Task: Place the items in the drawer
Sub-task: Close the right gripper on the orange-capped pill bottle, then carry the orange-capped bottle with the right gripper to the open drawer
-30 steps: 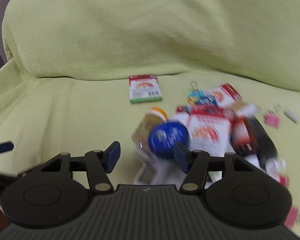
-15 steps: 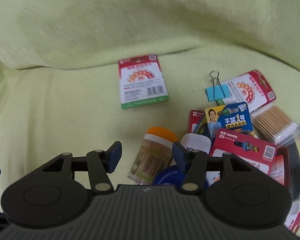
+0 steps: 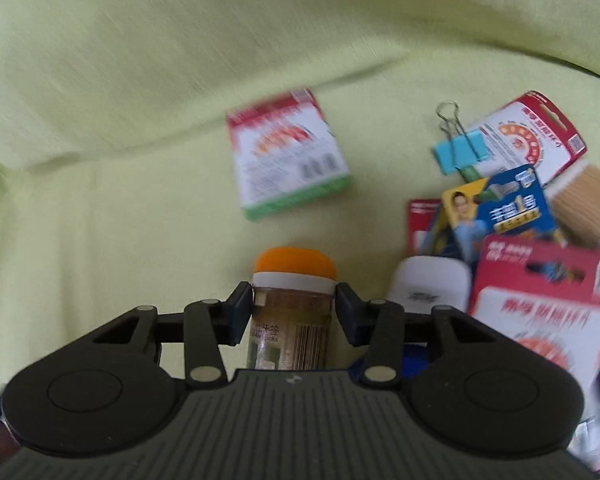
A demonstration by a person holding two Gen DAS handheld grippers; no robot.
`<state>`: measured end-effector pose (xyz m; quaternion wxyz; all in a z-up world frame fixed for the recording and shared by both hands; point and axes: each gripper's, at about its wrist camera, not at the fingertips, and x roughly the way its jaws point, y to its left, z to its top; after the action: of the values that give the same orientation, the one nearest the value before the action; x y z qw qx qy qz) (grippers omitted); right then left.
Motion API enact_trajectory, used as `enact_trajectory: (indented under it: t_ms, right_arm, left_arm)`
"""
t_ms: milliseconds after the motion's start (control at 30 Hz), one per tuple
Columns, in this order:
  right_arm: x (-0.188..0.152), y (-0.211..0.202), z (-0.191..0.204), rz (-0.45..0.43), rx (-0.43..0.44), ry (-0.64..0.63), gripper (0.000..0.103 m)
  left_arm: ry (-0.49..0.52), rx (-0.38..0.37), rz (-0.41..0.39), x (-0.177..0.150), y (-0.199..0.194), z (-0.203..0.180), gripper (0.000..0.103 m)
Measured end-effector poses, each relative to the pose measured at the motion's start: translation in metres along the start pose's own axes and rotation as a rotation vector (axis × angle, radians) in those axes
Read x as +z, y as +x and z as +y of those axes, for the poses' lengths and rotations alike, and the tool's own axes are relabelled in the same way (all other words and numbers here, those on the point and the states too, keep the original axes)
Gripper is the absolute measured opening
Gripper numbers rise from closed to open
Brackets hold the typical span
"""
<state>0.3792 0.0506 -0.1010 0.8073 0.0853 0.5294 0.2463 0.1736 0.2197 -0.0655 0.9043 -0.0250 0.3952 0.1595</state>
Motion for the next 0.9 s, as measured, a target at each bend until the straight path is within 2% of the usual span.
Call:
enact_trajectory:
  t_ms: [167,267,767,800,900]
  right_arm:
    - [-0.050,-0.038,0.022,-0.224,0.084,-0.078,0.041]
    - [-0.076,-0.046,0.030,-0.317,0.093,-0.159,0.042]
    - [-0.158,-0.062,0.027,-0.369,0.017,-0.367,0.043]
    - [-0.160,-0.064,0.028,-0.367,0.009,-0.379,0.044]
    - [-0.161,-0.070,0.036,-0.362,-0.018,-0.407,0.064]
  left_arm:
    - [-0.025,0.018,0.019,-0.006,-0.005,0.008,0.102]
    - [-0.036,0.025,0.031,-0.009,-0.009,0.014,0.102]
    - [-0.034,0.003,0.034,-0.017,-0.027,0.011,0.102]
    - [-0.032,0.002,0.035,-0.017,-0.027,0.010,0.102]
    - [-0.030,-0.006,0.040,-0.020,-0.030,0.008,0.102]
